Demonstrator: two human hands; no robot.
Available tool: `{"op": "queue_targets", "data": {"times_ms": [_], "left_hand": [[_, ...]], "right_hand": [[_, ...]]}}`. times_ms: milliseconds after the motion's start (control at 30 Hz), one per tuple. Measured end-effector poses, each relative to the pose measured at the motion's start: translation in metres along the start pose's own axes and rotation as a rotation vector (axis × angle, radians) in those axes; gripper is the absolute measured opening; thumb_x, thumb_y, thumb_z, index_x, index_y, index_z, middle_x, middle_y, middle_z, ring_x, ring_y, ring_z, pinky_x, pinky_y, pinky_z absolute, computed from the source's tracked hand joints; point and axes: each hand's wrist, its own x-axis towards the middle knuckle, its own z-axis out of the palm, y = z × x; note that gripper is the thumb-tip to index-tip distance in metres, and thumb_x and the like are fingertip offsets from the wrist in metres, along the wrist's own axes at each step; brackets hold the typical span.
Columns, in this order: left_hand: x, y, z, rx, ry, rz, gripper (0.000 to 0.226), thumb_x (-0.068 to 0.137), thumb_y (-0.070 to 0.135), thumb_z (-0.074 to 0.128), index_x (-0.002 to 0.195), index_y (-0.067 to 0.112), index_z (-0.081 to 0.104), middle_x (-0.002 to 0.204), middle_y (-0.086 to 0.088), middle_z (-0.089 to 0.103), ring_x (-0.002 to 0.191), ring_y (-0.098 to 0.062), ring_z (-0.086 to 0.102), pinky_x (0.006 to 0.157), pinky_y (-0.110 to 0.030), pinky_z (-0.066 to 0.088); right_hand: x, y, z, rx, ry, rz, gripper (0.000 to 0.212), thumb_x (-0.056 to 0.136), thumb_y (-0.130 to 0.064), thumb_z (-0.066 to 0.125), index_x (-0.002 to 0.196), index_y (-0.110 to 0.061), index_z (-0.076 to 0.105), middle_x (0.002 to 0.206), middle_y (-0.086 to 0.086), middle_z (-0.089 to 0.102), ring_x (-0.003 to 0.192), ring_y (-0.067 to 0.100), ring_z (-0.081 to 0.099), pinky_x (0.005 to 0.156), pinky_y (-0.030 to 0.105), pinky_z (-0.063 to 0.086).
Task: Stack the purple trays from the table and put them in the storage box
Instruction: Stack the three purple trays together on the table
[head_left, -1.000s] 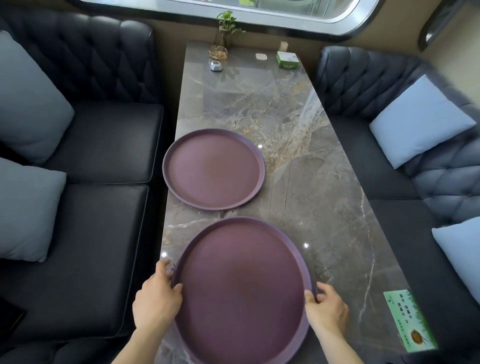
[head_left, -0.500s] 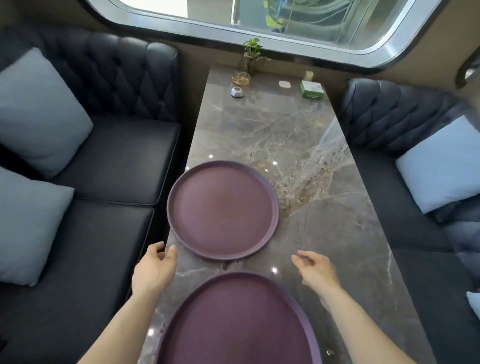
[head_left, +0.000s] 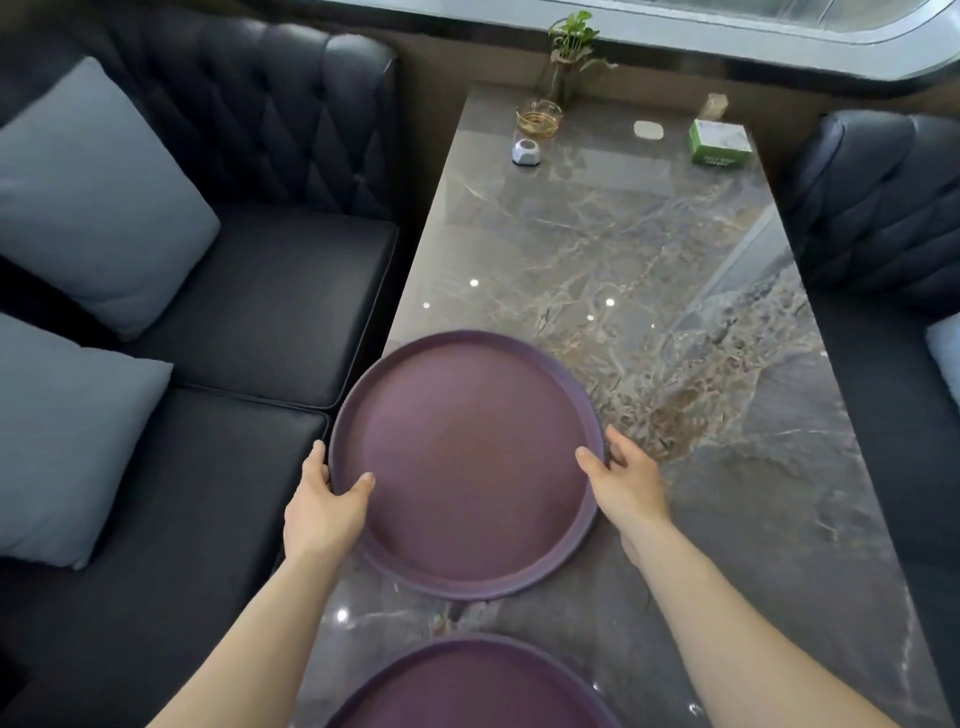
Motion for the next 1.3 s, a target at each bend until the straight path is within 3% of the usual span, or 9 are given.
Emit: {"op": "queue_targets", "data": {"times_ms": [167,300,500,633,800,967,1067,1300], "left_hand": [[0.0,-0.002,0.002,-0.009,0.107,-0.035,0.072,0.084,0.004,0.06,0.15,0.028,0.043,0.136,0.003,0.065,0.121,-0.02,0.062,0.098,-0.037,0.046],[-0.018,-0.001,-0.008,-0.109,0.165,-0.054,0.071,0.078,-0.002,0.061,0.141,0.029,0.055,0.12,0.008,0.072,0.098,-0.011,0.064,0.101,-0.035,0.047],[-0.056,-0.012,-0.034,-0.255,0.14,-0.057,0.07,0.075,-0.006,0.062,0.132,0.035,0.062,0.112,0.009,0.074,0.095,-0.011,0.067,0.106,-0.039,0.046],[-0.081,-0.031,-0.058,-0.276,0.092,-0.034,0.071,0.074,-0.006,0.061,0.132,0.035,0.062,0.108,0.01,0.073,0.099,-0.013,0.068,0.103,-0.037,0.047],[-0.115,-0.065,-0.09,-0.236,0.021,-0.009,0.069,0.072,-0.006,0.054,0.126,0.035,0.067,0.094,0.017,0.072,0.094,-0.012,0.068,0.094,-0.035,0.05],[-0.147,-0.103,-0.112,-0.174,-0.034,0.005,0.063,0.071,-0.004,0.051,0.113,0.037,0.073,0.089,0.016,0.073,0.081,-0.001,0.064,0.08,-0.03,0.047],[-0.16,-0.13,-0.121,-0.11,-0.071,0.044,0.059,0.073,-0.002,0.054,0.113,0.037,0.073,0.087,0.016,0.073,0.081,-0.001,0.064,0.075,-0.03,0.046],[-0.171,-0.186,-0.121,0.065,-0.092,0.189,0.046,0.077,0.013,0.076,0.119,0.031,0.072,0.086,0.014,0.073,0.085,-0.014,0.068,0.08,-0.035,0.051]], "right_hand": [[0.01,-0.007,0.002,0.157,-0.058,0.026,0.076,0.09,-0.025,0.071,0.155,-0.027,0.03,0.158,0.008,0.037,0.142,0.024,0.04,0.107,0.039,0.036],[0.001,-0.009,-0.009,0.209,-0.021,0.047,0.07,0.092,-0.018,0.069,0.153,-0.023,0.034,0.151,0.012,0.043,0.134,0.027,0.048,0.098,0.036,0.035],[-0.046,0.011,-0.028,0.231,0.152,0.065,0.057,0.091,-0.003,0.066,0.145,-0.013,0.047,0.137,0.012,0.057,0.109,0.02,0.054,0.096,0.033,0.039],[-0.092,0.035,-0.032,0.216,0.224,0.069,0.049,0.091,-0.002,0.066,0.138,-0.006,0.055,0.133,0.013,0.06,0.119,0.024,0.057,0.101,0.033,0.041],[-0.164,0.074,-0.039,0.119,0.303,0.045,0.031,0.089,0.001,0.067,0.12,0.0,0.067,0.101,0.013,0.067,0.093,0.02,0.059,0.089,0.03,0.044],[-0.224,0.126,-0.039,0.035,0.395,0.08,0.028,0.084,-0.005,0.073,0.113,-0.008,0.072,0.094,0.004,0.071,0.092,0.024,0.066,0.092,0.039,0.052],[-0.257,0.155,-0.036,0.002,0.463,0.1,0.025,0.084,-0.003,0.073,0.107,-0.009,0.073,0.081,-0.003,0.066,0.087,0.025,0.065,0.089,0.036,0.05],[-0.297,0.204,-0.028,-0.288,0.509,0.1,0.02,0.081,0.002,0.068,0.085,-0.017,0.071,0.088,0.007,0.065,0.083,0.03,0.061,0.078,0.036,0.05]]}}
